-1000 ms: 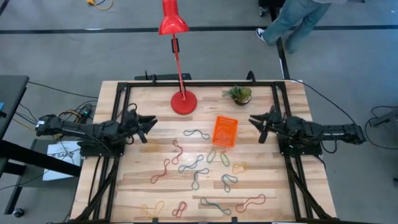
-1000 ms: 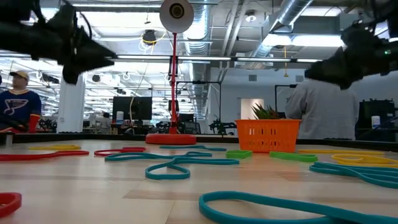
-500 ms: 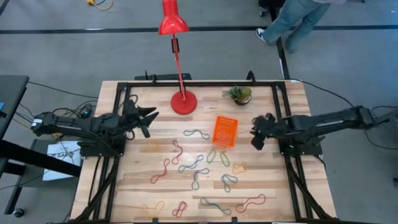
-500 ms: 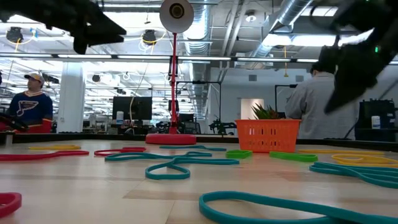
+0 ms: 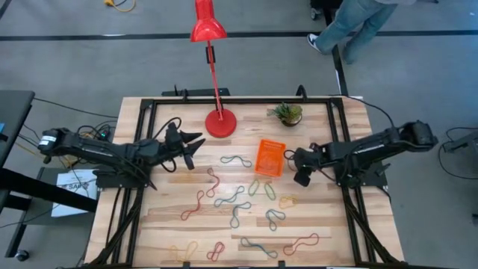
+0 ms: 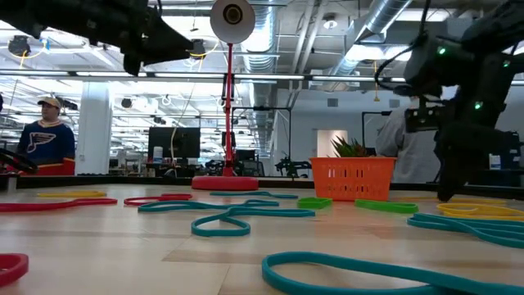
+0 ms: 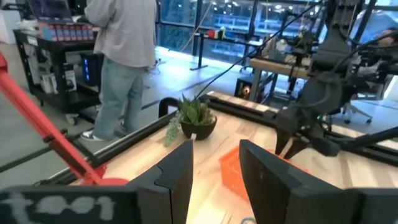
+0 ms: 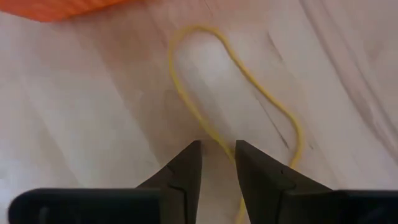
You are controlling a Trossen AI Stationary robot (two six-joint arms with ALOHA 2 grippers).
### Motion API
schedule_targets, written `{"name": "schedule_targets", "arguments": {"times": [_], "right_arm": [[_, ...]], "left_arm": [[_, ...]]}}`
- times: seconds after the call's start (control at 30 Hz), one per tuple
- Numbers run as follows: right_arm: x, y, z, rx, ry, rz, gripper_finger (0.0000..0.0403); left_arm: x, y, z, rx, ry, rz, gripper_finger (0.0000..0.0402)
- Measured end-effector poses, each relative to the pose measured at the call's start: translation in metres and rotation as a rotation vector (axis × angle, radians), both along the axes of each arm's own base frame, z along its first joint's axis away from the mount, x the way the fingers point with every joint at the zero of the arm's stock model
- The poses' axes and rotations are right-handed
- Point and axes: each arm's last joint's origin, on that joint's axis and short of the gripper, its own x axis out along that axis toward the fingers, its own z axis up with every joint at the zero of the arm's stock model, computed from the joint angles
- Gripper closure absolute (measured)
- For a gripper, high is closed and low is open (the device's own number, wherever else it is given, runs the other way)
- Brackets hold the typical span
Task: Pick and place items into bin
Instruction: Put the top right yellow rubberband into the orange basket
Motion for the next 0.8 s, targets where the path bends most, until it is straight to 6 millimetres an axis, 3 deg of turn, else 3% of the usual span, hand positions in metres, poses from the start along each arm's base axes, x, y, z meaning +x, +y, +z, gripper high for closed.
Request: {"name": "schedule_targets", "arguments": {"times": [0.4,0.63,0.8], "right_arm": [[0.005,-0.015,-0.011,0.064,0.085,-0.020,0.0314],[0.014,-0.008,-0.002,0.078,0.003,-0.062,0.0394],[0.028,0.002,0.013,0.084,-0.053,-0.031,0.0401]], "left_arm": [[0.004,0.004,0.005,0.055,-0.045,-0.009,0.0281],[0.003,0.004,0.008,0.074,-0.061,-0.006,0.0281],[0.003,0.004,0.011,0.073,-0.096,-0.004,0.0281]]}}
